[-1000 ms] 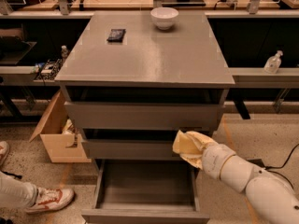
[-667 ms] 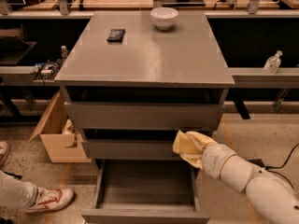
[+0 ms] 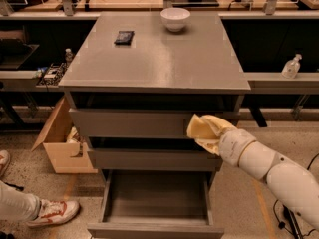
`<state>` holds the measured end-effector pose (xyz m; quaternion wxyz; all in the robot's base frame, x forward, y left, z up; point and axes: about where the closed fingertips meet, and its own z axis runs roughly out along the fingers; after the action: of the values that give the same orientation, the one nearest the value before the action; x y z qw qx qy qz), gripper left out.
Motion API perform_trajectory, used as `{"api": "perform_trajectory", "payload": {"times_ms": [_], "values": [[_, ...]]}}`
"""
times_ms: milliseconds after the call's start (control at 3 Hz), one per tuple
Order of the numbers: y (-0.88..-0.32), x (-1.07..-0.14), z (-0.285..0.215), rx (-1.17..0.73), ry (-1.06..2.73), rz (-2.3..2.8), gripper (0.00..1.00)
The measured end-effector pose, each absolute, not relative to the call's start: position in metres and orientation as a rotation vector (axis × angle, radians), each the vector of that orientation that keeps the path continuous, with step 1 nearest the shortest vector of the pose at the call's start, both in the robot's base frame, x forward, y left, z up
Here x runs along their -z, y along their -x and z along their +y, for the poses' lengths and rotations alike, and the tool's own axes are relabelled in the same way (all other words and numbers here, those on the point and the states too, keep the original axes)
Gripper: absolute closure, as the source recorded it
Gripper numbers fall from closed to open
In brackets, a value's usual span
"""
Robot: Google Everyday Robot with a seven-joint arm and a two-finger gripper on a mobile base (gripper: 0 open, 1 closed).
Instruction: Pick sponge from bottom drawer and place on counter
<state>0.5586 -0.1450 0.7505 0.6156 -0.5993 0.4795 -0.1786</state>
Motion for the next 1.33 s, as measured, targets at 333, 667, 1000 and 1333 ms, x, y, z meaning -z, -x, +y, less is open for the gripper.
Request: {"api": "perform_trajectory", "payload": {"times_ms": [333, 667, 1000, 1333], "values": [[-0.578, -0.783, -0.145, 0.461, 1.381, 1.032, 1.0], [-0.591, -0.818, -0.146, 0.523, 1.381, 0.957, 1.0], [-0.6, -0.859, -0.141, 0.586, 1.393, 0.858, 1.0], [-0.612, -0.89, -0.13, 0.614, 1.417, 0.775, 1.0]]}}
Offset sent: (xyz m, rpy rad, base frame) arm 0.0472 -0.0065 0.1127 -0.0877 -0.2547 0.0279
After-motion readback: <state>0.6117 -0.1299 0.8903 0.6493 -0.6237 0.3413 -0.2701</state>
